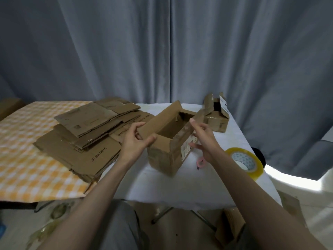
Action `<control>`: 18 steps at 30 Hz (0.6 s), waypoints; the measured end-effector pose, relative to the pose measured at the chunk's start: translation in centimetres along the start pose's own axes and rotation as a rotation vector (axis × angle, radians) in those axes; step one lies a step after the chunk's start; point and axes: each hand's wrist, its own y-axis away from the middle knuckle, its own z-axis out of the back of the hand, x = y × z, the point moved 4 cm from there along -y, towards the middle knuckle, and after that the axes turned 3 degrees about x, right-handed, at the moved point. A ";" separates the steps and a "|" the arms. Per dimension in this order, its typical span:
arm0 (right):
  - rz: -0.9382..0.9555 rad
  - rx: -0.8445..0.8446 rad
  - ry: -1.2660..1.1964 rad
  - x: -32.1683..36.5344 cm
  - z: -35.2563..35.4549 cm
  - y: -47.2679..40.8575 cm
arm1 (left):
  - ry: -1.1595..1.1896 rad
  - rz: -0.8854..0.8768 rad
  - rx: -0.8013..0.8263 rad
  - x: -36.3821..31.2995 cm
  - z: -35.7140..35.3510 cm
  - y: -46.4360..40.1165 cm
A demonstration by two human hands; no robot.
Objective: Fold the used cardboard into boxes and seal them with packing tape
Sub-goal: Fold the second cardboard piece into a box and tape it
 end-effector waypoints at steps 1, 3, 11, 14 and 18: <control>-0.009 -0.013 0.020 0.0 -0.2 -0.1 | -0.034 -0.017 0.020 0.0 -0.3 0.3; -0.040 -0.047 0.049 0.0 -0.5 -0.5 | -0.039 -0.055 0.065 -0.6 -0.9 0.6; 0.078 -0.236 0.306 -0.8 -1.6 -2.6 | -0.351 -0.323 0.321 -3.5 -3.7 2.9; 0.107 -0.143 0.185 -0.7 -1.8 -2.9 | -0.608 -0.417 0.413 -2.9 -4.2 3.8; 0.130 0.018 0.157 -0.4 -2.0 -1.9 | -0.657 -0.478 0.343 -3.1 -4.9 3.9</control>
